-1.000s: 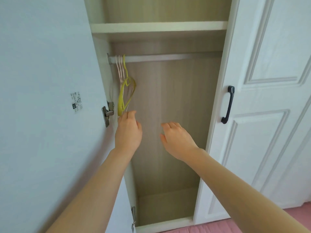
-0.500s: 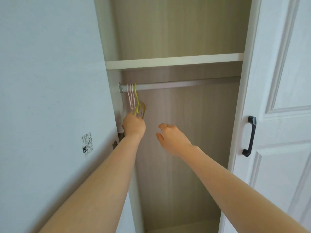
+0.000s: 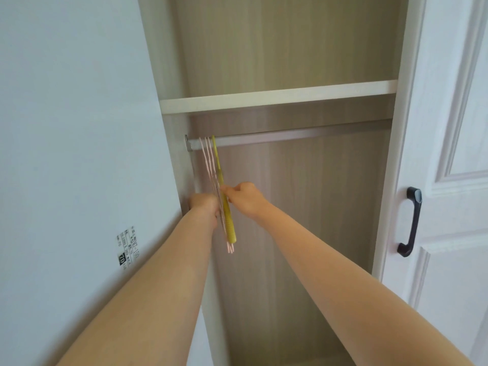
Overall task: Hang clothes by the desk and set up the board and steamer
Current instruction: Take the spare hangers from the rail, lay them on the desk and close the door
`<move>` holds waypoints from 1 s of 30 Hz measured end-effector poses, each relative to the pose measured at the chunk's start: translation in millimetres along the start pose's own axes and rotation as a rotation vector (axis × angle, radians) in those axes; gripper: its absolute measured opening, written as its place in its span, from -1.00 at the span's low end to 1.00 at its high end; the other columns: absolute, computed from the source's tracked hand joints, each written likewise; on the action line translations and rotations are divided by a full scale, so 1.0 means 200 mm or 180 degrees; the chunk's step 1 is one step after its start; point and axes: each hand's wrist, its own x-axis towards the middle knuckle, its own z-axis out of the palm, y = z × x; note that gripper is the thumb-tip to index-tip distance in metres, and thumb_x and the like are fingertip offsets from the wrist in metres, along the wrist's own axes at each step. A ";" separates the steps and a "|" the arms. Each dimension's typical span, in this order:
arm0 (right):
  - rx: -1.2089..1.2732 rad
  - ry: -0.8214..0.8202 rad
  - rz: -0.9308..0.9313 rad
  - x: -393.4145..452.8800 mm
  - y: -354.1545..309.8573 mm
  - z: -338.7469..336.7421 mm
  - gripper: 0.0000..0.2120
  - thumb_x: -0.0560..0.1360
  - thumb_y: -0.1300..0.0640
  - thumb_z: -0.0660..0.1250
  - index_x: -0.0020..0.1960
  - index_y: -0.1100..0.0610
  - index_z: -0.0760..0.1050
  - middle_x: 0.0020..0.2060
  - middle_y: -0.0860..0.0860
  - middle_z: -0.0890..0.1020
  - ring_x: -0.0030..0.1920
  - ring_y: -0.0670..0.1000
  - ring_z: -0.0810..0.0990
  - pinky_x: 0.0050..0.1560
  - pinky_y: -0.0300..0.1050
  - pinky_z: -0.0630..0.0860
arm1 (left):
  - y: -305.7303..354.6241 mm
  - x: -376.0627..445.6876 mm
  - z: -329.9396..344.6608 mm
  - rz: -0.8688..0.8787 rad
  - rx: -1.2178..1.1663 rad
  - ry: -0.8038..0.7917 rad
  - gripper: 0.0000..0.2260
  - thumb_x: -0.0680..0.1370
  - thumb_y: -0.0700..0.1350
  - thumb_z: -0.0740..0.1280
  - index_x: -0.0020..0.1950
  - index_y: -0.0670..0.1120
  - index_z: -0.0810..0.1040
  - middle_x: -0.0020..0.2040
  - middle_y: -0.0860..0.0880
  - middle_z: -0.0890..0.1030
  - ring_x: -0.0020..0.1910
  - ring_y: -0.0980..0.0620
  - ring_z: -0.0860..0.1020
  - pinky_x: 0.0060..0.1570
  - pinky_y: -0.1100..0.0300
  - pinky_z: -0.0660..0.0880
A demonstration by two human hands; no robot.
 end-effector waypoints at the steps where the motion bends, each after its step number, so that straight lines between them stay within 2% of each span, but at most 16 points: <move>1: -0.0012 -0.0008 0.0028 0.01 -0.01 0.01 -0.54 0.55 -0.08 0.25 -0.41 0.14 0.29 -0.50 0.01 0.33 -0.45 0.00 0.31 -0.41 -0.14 0.25 | -0.01 0.00 0.00 0.0057 0.0049 0.0005 -0.81 0.56 -0.34 0.07 -0.14 -0.19 0.43 -0.24 -0.16 0.47 -0.41 -0.02 0.35 -0.39 0.21 0.28; 3: -0.0088 -0.0060 0.0085 0.02 -0.01 0.03 -0.58 0.49 -0.02 0.34 -0.42 0.13 0.27 -0.48 0.02 0.36 -0.44 0.00 0.34 -0.44 -0.16 0.26 | -0.01 0.00 0.01 0.0071 0.0094 -0.0009 -0.81 0.55 -0.36 0.09 -0.14 -0.18 0.46 -0.30 -0.13 0.46 -0.43 -0.01 0.34 -0.41 0.20 0.25; 5: -0.0261 -0.0102 0.0142 0.04 0.01 0.04 -0.72 0.44 0.09 0.37 -0.33 0.16 0.34 -0.39 0.05 0.44 -0.32 0.06 0.45 -0.41 -0.17 0.35 | -0.02 0.03 0.01 0.0014 0.0096 -0.0007 -0.80 0.54 -0.37 0.10 -0.10 -0.18 0.48 -0.31 -0.14 0.47 -0.44 -0.01 0.36 -0.41 0.22 0.27; 7: -0.0289 -0.0064 0.0165 0.06 0.03 0.06 -0.88 0.45 0.18 0.35 -0.17 0.21 0.44 -0.22 0.12 0.56 -0.17 0.14 0.55 -0.27 -0.13 0.48 | -0.02 0.05 0.01 -0.0035 0.0049 -0.0024 -0.78 0.53 -0.38 0.08 -0.09 -0.19 0.49 -0.32 -0.14 0.48 -0.45 -0.02 0.36 -0.41 0.24 0.28; 9: -0.0137 -0.0001 0.0232 0.08 0.05 0.06 -0.88 0.46 0.22 0.32 -0.06 0.27 0.52 -0.10 0.21 0.63 -0.08 0.18 0.61 -0.10 -0.05 0.55 | -0.01 0.07 0.02 -0.0098 -0.0101 -0.0066 -0.79 0.54 -0.35 0.09 -0.06 -0.20 0.50 -0.32 -0.13 0.49 -0.44 -0.02 0.38 -0.42 0.24 0.32; 11: -0.0008 -0.0033 0.0232 0.09 0.08 0.05 -0.84 0.46 0.20 0.33 -0.09 0.31 0.57 -0.21 0.18 0.64 -0.20 0.13 0.60 -0.09 -0.05 0.56 | 0.00 0.10 0.02 -0.0109 -0.0146 -0.0090 -0.82 0.55 -0.33 0.12 -0.02 -0.21 0.52 -0.32 -0.12 0.49 -0.44 -0.03 0.40 -0.42 0.24 0.35; 13: 0.0170 -0.0165 0.0258 0.09 0.09 0.04 -0.84 0.47 0.19 0.34 -0.21 0.28 0.58 -0.36 0.11 0.60 -0.35 0.03 0.55 -0.16 -0.08 0.54 | 0.01 0.11 0.03 -0.0101 -0.0133 -0.0091 -0.83 0.54 -0.33 0.16 0.03 -0.24 0.52 -0.34 -0.13 0.47 -0.45 -0.05 0.40 -0.42 0.22 0.37; 15: 0.0366 -0.0296 0.0304 0.08 0.10 0.03 -0.82 0.47 0.18 0.35 -0.27 0.24 0.57 -0.36 0.11 0.60 -0.37 0.00 0.54 -0.16 -0.08 0.55 | 0.01 0.13 0.03 -0.0231 -0.0180 -0.0096 -0.85 0.56 -0.32 0.15 0.03 -0.25 0.49 -0.34 -0.15 0.46 -0.45 -0.08 0.42 -0.39 0.20 0.40; 19: 0.0322 -0.0346 0.0308 0.07 0.10 0.04 -0.82 0.44 0.21 0.39 -0.08 0.34 0.61 -0.40 0.08 0.56 -0.39 -0.02 0.52 -0.27 -0.16 0.51 | 0.00 0.14 0.03 -0.0264 -0.0152 -0.0119 -0.94 0.54 -0.31 0.23 -0.05 -0.27 0.49 -0.31 -0.17 0.49 -0.40 -0.10 0.48 -0.31 0.11 0.50; 21: 0.0279 -0.0357 0.0316 0.07 0.09 0.04 -0.84 0.45 0.24 0.36 -0.05 0.34 0.60 -0.39 0.08 0.54 -0.36 0.01 0.52 -0.27 -0.17 0.50 | 0.00 0.15 0.04 -0.0235 -0.0237 -0.0135 -0.90 0.54 -0.29 0.25 0.01 -0.27 0.51 -0.31 -0.17 0.51 -0.40 -0.09 0.50 -0.29 0.10 0.53; 23: 0.0244 -0.0370 0.0343 0.07 0.09 0.04 -0.90 0.46 0.26 0.29 -0.13 0.30 0.54 -0.37 0.10 0.53 -0.32 0.04 0.51 -0.22 -0.12 0.50 | 0.00 0.15 0.04 -0.0212 -0.0403 -0.0153 -0.85 0.56 -0.28 0.21 0.07 -0.26 0.53 -0.31 -0.14 0.51 -0.41 -0.04 0.49 -0.35 0.15 0.51; 26: 0.0263 -0.0293 0.0412 0.06 0.09 0.02 -0.87 0.50 0.23 0.21 -0.23 0.20 0.39 -0.39 0.08 0.46 -0.39 0.02 0.44 -0.34 -0.16 0.40 | 0.00 0.16 0.05 -0.0251 -0.0523 -0.0203 -0.74 0.60 -0.23 0.13 0.21 -0.27 0.51 -0.31 -0.09 0.54 -0.43 0.02 0.47 -0.50 0.29 0.47; 28: 0.0399 -0.0238 0.0420 0.06 0.10 0.01 -0.88 0.53 0.20 0.20 -0.17 0.20 0.41 -0.39 0.07 0.39 -0.43 0.00 0.35 -0.40 -0.16 0.29 | 0.01 0.17 0.06 -0.0264 -0.0591 -0.0211 -0.71 0.61 -0.21 0.12 0.26 -0.28 0.48 -0.33 -0.09 0.55 -0.46 0.03 0.46 -0.58 0.36 0.44; 30: 0.0468 -0.0154 0.0361 0.05 0.10 0.00 -0.83 0.53 0.20 0.19 -0.03 0.28 0.51 -0.39 0.08 0.36 -0.43 0.01 0.30 -0.43 -0.15 0.24 | 0.02 0.16 0.07 -0.0269 -0.0723 -0.0234 -0.77 0.62 -0.22 0.14 0.17 -0.26 0.51 -0.33 -0.08 0.56 -0.47 0.03 0.47 -0.60 0.35 0.45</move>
